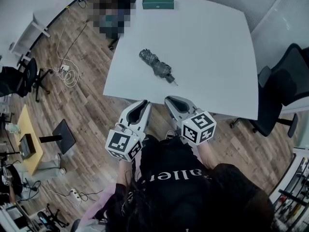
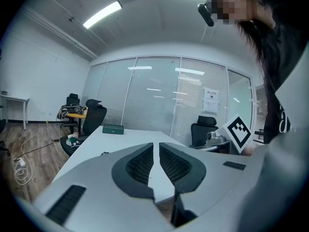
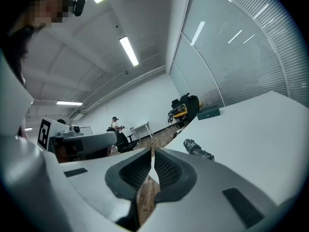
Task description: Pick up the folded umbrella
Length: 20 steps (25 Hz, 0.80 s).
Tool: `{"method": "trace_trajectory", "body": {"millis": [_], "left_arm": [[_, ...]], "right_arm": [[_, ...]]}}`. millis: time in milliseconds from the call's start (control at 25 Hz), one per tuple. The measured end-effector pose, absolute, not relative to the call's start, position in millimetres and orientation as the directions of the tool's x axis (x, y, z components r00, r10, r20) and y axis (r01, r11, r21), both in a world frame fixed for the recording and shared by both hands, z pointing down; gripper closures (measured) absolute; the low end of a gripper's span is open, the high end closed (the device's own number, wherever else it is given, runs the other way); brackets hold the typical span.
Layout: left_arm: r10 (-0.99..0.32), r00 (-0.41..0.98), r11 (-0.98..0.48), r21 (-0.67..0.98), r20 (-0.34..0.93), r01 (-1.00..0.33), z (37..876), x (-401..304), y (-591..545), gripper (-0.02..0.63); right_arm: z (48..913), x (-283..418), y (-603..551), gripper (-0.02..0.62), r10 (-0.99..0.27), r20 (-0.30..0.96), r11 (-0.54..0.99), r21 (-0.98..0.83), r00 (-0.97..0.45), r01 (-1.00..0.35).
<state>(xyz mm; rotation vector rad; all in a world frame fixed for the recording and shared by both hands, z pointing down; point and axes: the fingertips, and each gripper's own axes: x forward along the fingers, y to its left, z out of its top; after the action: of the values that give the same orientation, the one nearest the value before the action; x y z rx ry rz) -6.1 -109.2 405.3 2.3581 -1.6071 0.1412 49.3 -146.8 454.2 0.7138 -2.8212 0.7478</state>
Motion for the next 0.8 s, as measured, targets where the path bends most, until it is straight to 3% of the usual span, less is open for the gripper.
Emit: {"method": "trace_trajectory", "body": {"millis": [800], "left_arm": [[-0.853, 0.463, -0.424, 0.196, 0.243, -0.884, 412.4, -71.0, -179.5, 0.552]], "right_arm": [[468.5, -5.6, -206.0, 0.561, -0.493, 0.294, 0.711, -0.405, -0.818, -0.574]]}}
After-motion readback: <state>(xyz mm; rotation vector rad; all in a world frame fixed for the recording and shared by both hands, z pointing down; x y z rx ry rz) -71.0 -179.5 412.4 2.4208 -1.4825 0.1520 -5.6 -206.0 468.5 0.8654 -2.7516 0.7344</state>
